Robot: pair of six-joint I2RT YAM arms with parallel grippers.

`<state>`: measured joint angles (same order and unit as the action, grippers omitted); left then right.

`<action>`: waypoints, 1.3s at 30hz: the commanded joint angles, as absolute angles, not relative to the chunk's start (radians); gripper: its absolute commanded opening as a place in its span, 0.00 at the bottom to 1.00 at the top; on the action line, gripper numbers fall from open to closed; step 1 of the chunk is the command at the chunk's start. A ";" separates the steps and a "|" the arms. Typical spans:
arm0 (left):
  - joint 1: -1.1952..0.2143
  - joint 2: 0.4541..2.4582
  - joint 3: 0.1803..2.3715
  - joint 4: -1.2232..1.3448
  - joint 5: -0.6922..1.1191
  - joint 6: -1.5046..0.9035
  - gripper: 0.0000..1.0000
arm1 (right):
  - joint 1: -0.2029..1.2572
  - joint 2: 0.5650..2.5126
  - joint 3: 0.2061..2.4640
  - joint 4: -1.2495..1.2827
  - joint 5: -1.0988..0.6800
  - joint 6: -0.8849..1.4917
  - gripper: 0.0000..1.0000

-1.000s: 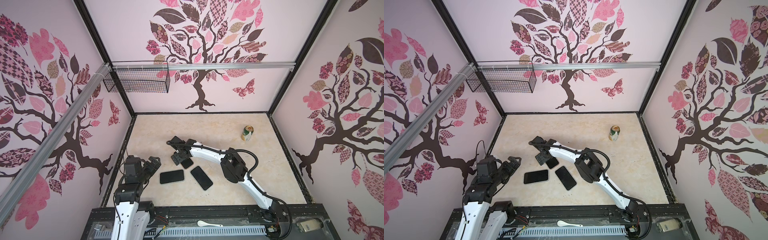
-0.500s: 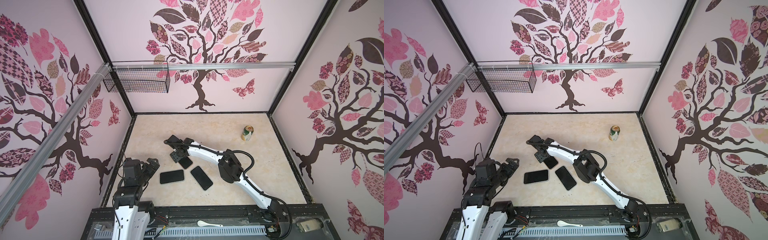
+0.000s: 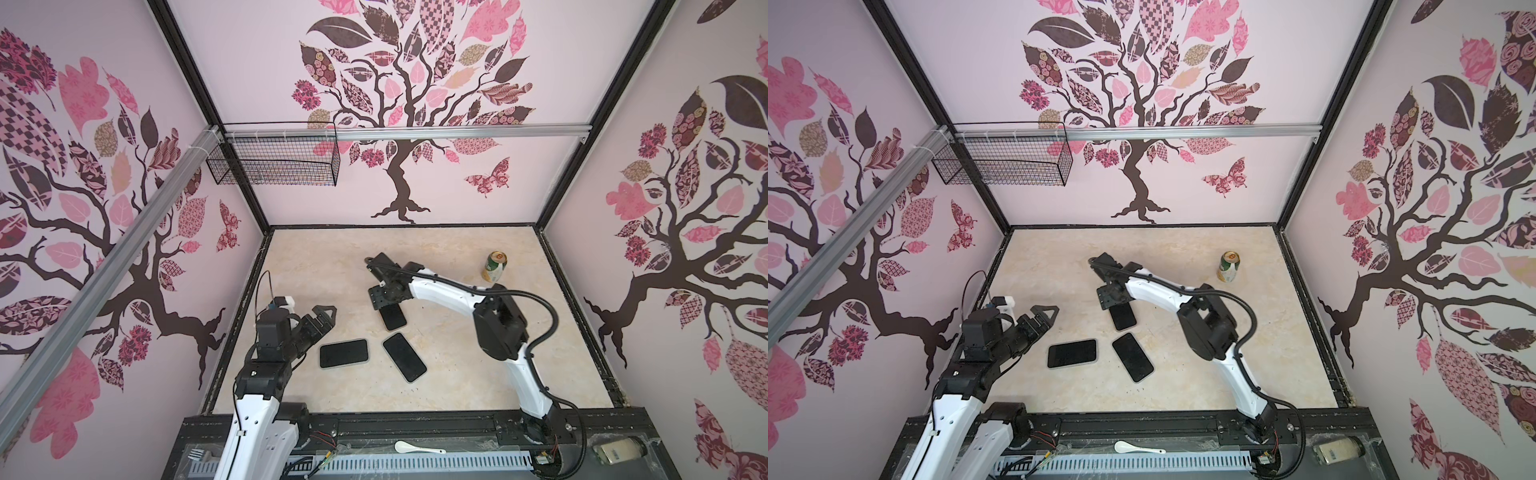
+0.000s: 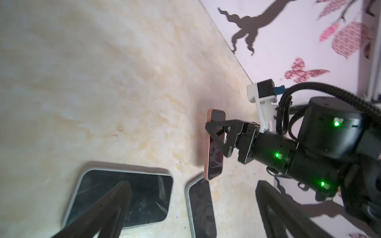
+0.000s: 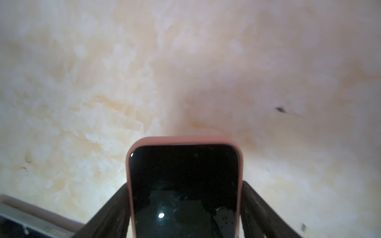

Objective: Take the phone out of the phone case
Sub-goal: Pick up the phone from the center of the table, then pass the phone.

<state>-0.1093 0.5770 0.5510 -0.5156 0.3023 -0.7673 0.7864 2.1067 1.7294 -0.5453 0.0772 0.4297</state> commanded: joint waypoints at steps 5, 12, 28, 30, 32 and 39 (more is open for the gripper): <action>-0.357 0.666 0.555 -0.348 0.274 -0.670 0.98 | 0.659 1.696 1.348 -0.193 -0.008 0.763 0.28; -0.593 0.864 0.646 -0.243 0.198 -0.617 0.97 | 0.622 1.420 1.076 -0.074 0.007 0.953 0.17; -0.760 1.151 0.756 0.034 0.312 -0.615 0.84 | 0.618 1.184 0.845 0.030 -0.081 1.254 0.15; -0.769 1.168 0.764 0.034 0.321 -0.604 0.82 | 0.617 1.192 0.850 0.035 -0.089 1.265 0.15; -0.773 1.178 0.764 0.037 0.308 -0.599 0.76 | 0.619 1.203 0.867 0.028 -0.089 1.255 0.15; -0.775 1.204 0.764 0.055 0.272 -0.620 0.51 | 0.619 1.228 0.879 0.008 -0.102 1.256 0.15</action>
<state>-0.7712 1.1908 0.7147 0.0227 0.2886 -0.6231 0.6205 1.2259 0.8421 -0.0219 -0.0795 1.2343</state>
